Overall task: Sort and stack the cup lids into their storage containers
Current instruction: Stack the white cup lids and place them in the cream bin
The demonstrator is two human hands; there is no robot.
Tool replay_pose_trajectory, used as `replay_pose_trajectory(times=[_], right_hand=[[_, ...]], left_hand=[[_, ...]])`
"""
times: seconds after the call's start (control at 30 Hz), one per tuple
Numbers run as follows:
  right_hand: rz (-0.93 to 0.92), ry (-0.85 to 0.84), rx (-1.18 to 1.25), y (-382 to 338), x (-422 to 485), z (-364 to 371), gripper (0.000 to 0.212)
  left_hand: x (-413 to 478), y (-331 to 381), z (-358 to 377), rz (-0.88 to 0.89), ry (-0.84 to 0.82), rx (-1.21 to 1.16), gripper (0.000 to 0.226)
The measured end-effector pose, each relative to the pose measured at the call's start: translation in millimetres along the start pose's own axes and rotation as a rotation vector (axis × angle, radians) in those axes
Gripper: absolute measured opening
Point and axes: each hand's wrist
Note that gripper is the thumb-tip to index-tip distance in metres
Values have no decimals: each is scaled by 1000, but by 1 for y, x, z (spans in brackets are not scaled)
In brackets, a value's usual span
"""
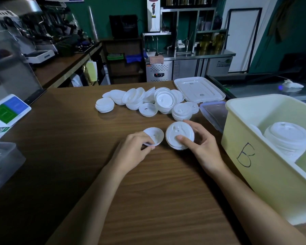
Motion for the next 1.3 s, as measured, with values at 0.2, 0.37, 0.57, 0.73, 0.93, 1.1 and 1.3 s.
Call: replay_pose_trajectory(times=[0.2,0.37,0.57,0.73,0.93,1.1,1.3], right_hand=[[-6,40,-17,3,1,-1,45],[-19,64,-20,4,1,-2,43],[-32,82,-10,1,0,-1,48],[-61,58,0,1,1,2,41],[-5,48,67,1,1,1,40],[20,56,62,4,3,1,38],[36,3,87,1,1,4,36]], left_hand=[[0,10,-1,-72,127,-95,16],[1,21,-4,-133,196,-209,27],[2,40,-15,-251,318,-487,60],[3,50,-9,-344,198,-1027,57],[2,62,10,-411,147,-1083,35],[4,58,11,-426,100,-1129,30],[3,64,17,-446,181,-1076,36]])
Point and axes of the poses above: each hand's wrist, its own x-axis towards the middle knuckle, its own z-axis out of the palm, y = z × x, and after that the axes turned 6 degrees about x, right-handed
